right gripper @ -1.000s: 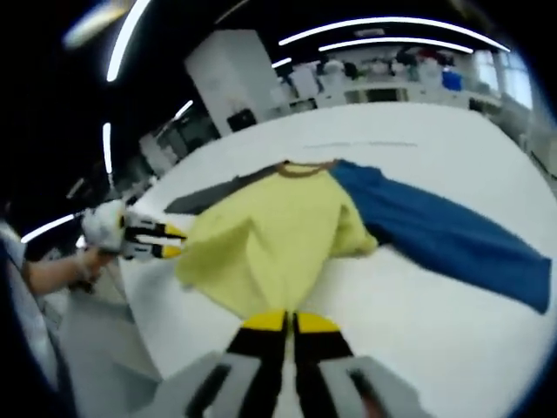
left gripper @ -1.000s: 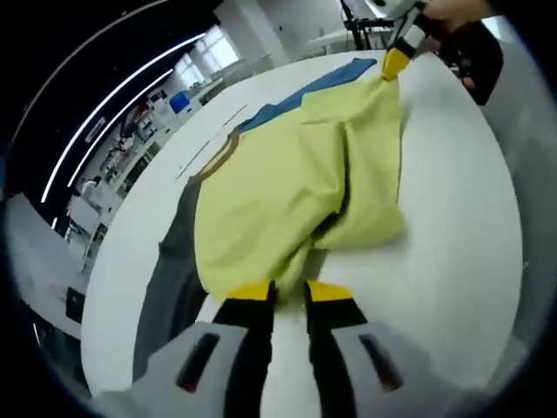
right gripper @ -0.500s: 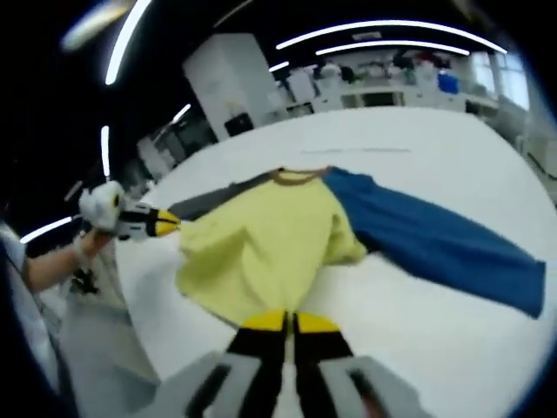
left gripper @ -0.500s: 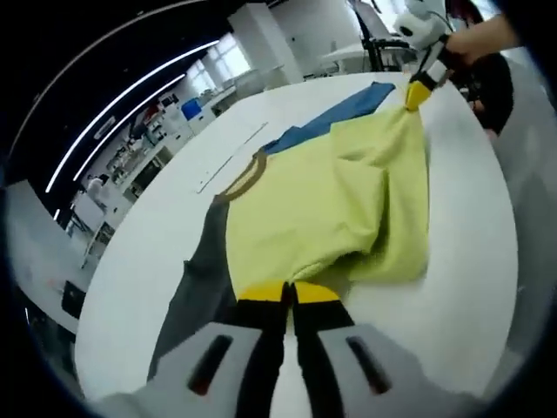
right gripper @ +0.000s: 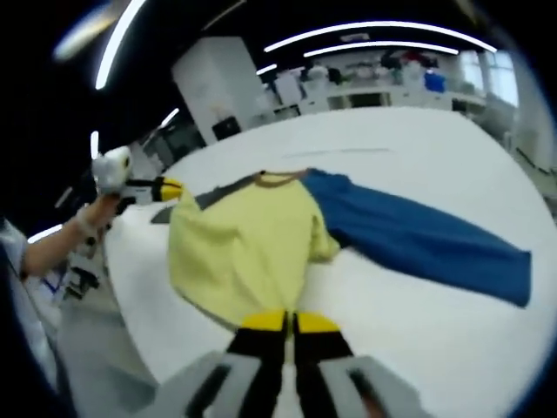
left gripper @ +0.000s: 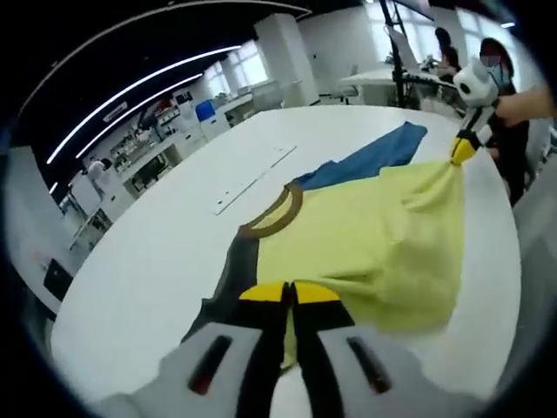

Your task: Fold the garment on the visible template until the final outline fits inside the template.

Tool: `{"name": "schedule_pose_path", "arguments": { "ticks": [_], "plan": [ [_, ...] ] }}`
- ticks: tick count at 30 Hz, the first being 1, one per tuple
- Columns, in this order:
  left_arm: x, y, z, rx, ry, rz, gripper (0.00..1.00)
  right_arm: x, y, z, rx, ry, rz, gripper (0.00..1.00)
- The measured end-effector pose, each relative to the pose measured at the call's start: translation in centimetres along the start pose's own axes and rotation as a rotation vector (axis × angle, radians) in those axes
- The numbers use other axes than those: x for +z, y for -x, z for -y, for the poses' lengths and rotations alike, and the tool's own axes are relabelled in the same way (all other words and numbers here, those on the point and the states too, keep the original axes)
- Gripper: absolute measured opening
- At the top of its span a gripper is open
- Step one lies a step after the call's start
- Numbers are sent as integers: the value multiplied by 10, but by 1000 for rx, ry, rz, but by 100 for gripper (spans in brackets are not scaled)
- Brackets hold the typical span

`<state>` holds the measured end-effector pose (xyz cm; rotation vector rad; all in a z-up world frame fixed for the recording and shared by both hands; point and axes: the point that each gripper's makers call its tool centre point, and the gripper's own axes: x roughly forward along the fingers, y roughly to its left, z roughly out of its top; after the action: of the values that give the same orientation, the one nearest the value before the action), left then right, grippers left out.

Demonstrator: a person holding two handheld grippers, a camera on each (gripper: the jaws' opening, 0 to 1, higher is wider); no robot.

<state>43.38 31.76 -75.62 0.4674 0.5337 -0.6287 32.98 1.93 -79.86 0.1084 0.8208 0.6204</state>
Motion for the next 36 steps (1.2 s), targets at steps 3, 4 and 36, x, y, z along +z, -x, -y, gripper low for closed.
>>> {"name": "schedule_pose_path", "arguments": {
  "ticks": [3, 4, 36],
  "plan": [
    [-3, -12, -4, 1, 24, -6, 0, -5, 3, 3, -10, -10, -3, 0],
    [-3, -13, -4, 1, 24, -7, 0, -7, 4, 4, -14, -14, -3, 0],
    [-19, -42, 8, -40, 221, -4, 27, -17, 8, 5, -27, -69, 4, 0]
  ]
}}
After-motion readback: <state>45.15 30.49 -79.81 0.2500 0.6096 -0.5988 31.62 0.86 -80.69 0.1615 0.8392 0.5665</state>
